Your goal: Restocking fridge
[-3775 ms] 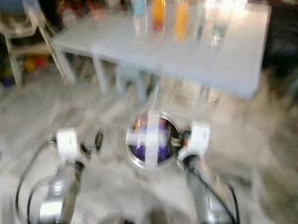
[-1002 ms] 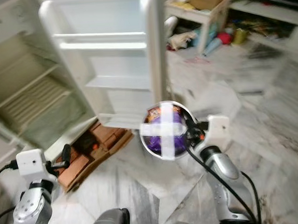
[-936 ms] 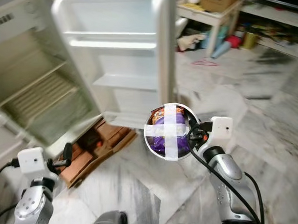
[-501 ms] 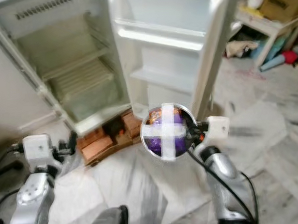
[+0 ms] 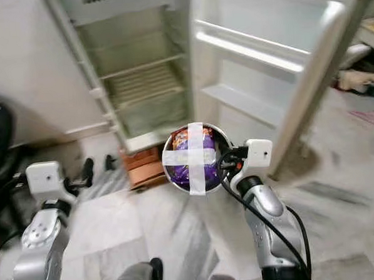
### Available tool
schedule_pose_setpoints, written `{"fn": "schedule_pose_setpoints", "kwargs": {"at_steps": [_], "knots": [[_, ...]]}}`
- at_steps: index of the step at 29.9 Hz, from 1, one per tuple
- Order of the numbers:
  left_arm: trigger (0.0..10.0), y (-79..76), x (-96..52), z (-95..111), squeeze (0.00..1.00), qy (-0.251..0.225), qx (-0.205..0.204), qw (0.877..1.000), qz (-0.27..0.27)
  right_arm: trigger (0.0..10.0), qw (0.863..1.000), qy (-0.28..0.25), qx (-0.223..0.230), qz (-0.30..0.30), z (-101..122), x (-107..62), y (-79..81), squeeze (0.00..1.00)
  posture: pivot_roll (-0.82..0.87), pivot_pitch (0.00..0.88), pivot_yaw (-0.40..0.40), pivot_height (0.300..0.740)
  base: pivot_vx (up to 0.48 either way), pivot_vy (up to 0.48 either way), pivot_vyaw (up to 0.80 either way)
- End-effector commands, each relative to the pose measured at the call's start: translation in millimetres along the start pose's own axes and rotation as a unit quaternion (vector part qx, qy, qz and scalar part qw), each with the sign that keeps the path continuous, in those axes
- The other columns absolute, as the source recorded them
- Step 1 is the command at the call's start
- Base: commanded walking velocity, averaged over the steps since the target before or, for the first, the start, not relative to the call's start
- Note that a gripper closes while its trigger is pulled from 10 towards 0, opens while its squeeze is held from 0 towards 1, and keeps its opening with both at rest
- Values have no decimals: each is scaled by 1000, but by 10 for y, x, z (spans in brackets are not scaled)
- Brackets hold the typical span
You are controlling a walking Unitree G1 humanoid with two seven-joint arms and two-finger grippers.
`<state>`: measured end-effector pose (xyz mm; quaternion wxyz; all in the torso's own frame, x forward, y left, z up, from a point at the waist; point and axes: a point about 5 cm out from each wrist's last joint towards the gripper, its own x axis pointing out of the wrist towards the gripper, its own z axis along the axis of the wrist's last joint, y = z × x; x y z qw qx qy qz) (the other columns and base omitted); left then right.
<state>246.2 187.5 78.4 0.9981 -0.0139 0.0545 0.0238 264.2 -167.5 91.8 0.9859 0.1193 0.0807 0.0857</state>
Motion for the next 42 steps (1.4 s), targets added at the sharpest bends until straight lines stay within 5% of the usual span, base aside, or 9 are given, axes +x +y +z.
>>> {"fn": "schedule_pose_setpoints", "kwargs": {"at_steps": [1, 24, 42], "knots": [[10000, 39, 5, 41, 0, -5, 5, 1000, 1, 10000, 1000, -16, -3, 3, 75, 9, 21, 0, 35, 124, 24, 740, 0, 0, 788], [10000, -70, 22, 26, 0, -9, -8, 1000, -21, 10000, 1000, -9, 3, -2, 15, 32, 32, 0, 36, 118, 14, 740, 321, 245, 32], [10000, -139, 36, 16, 0, -8, -14, 1000, -26, 10000, 1000, -9, -3, 7, 12, 70, 66, 0, 36, 120, 12, 740, 450, 0, 0]]}}
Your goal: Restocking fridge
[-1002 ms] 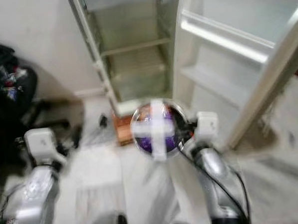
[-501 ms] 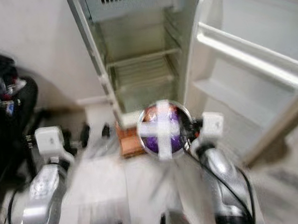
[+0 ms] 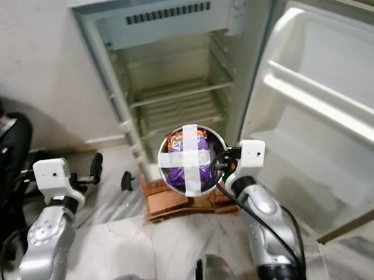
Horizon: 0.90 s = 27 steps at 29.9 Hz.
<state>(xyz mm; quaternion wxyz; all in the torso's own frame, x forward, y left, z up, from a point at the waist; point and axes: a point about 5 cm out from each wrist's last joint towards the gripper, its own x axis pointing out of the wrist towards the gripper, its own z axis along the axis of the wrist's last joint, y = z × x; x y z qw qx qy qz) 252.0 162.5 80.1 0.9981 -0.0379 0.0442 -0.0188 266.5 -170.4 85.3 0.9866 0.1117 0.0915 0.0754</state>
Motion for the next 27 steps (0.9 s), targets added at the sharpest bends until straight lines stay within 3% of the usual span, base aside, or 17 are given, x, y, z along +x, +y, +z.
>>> {"fn": "schedule_pose_setpoints", "kwargs": {"at_steps": [1, 10, 18, 21, 27], "knots": [[10000, 112, -18, 6, 0, 2, 8, 1000, 18, 10000, 1000, -19, 3, 20, 66, 43, 115, 0, 35, 119, 11, 740, 431, 0, 0], [10000, 96, -15, 3, 0, 3, 11, 1000, 17, 10000, 1000, -20, -1, 22, 73, 61, 112, 0, 38, 119, 10, 740, 404, 138, 0], [10000, 130, -66, -15, 0, 13, 16, 999, 40, 10000, 1000, -21, -5, 21, 99, 95, 66, 0, 44, 117, 15, 740, 0, 0, 0], [10000, 222, -144, -25, 0, 18, 19, 998, 57, 10000, 999, -20, -7, 26, 91, 88, 67, 0, 55, 115, 15, 740, 0, 0, 0], [10000, 288, -223, -70, 0, 32, 22, 997, 66, 10000, 999, -19, -7, 35, 63, 105, 123, 0, 65, 117, 12, 740, 0, 0, 663]]}}
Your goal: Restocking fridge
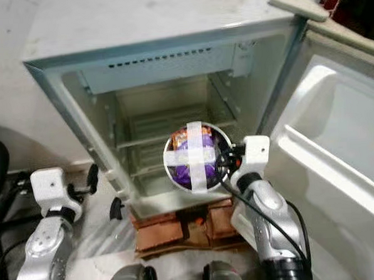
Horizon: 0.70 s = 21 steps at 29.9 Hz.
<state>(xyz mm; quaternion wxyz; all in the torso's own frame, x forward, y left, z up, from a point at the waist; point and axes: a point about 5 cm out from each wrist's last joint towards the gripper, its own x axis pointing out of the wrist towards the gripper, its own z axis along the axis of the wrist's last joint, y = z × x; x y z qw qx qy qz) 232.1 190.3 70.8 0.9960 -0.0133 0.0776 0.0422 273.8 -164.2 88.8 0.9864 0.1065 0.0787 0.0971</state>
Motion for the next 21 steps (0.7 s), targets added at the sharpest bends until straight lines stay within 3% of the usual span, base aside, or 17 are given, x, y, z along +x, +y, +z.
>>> {"fn": "schedule_pose_setpoints", "kwargs": {"at_steps": [1, 7, 21], "knots": [[10000, 14, -21, 17, 0, 0, 0, 1000, 3, 10000, 1000, -10, 1, 13, 28, 32, 63, 0, 65, 117, 12, 740, 0, 0, 738], [10000, -21, -8, 32, 0, 4, -7, 1000, -5, 10000, 1000, -10, 2, 6, 30, 57, 40, 0, 66, 113, 12, 740, 0, 0, 0], [10000, -41, 10, 34, 0, 11, -10, 1000, -15, 10000, 1000, -16, 0, -7, 30, 65, 22, 0, 64, 114, 15, 740, 0, 335, 0]]}}
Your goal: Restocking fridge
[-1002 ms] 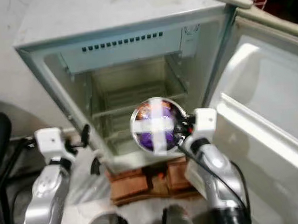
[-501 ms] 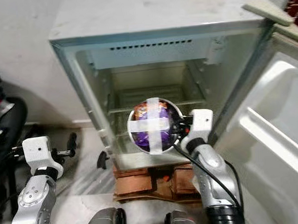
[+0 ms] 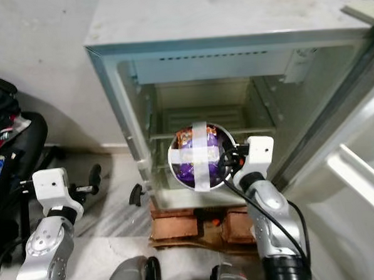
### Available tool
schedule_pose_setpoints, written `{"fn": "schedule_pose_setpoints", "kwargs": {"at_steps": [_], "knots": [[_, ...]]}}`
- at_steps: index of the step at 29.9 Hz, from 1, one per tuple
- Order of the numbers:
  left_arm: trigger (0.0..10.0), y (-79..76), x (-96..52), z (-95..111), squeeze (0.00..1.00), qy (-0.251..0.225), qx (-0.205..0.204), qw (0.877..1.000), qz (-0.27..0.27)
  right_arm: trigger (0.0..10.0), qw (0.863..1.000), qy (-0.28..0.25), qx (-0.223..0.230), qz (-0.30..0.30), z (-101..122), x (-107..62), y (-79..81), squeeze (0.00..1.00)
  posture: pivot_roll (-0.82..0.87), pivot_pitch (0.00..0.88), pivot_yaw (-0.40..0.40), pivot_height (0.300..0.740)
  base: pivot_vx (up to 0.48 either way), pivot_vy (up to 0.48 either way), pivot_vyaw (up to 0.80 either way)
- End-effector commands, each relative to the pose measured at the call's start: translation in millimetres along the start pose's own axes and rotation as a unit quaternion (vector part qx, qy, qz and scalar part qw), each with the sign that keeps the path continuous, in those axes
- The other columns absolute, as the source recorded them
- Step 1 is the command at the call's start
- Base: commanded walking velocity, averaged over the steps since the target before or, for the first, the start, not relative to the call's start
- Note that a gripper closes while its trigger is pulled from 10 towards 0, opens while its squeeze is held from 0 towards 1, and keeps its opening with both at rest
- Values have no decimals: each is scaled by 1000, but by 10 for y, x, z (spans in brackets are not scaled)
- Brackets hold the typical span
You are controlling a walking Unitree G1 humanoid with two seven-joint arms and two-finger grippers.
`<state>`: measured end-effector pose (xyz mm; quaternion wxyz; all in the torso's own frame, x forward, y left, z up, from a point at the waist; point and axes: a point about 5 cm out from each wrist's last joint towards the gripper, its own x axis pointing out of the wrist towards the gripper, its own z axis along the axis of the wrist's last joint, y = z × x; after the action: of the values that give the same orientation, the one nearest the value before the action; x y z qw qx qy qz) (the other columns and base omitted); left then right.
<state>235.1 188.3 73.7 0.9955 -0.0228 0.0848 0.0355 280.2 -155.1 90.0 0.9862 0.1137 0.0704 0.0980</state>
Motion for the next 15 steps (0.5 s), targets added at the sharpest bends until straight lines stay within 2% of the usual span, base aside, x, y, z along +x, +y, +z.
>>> {"fn": "schedule_pose_setpoints", "kwargs": {"at_steps": [1, 2, 15], "knots": [[10000, -21, -6, 3, 0, 5, -2, 1000, -9, 10000, 1000, -8, -8, -11, 29, -10, -62, 0, 65, 115, 15, 740, 0, 480, 0], [10000, -21, -6, 3, 0, 5, -2, 1000, -9, 10000, 1000, -8, -8, -11, 29, -10, -62, 0, 65, 115, 15, 740, 0, 480, 0], [10000, -80, 11, 41, 0, -7, 8, 999, -38, 10000, 999, -20, -16, -35, 59, 5, -116, 0, 62, 115, 18, 740, 0, 0, 0]]}}
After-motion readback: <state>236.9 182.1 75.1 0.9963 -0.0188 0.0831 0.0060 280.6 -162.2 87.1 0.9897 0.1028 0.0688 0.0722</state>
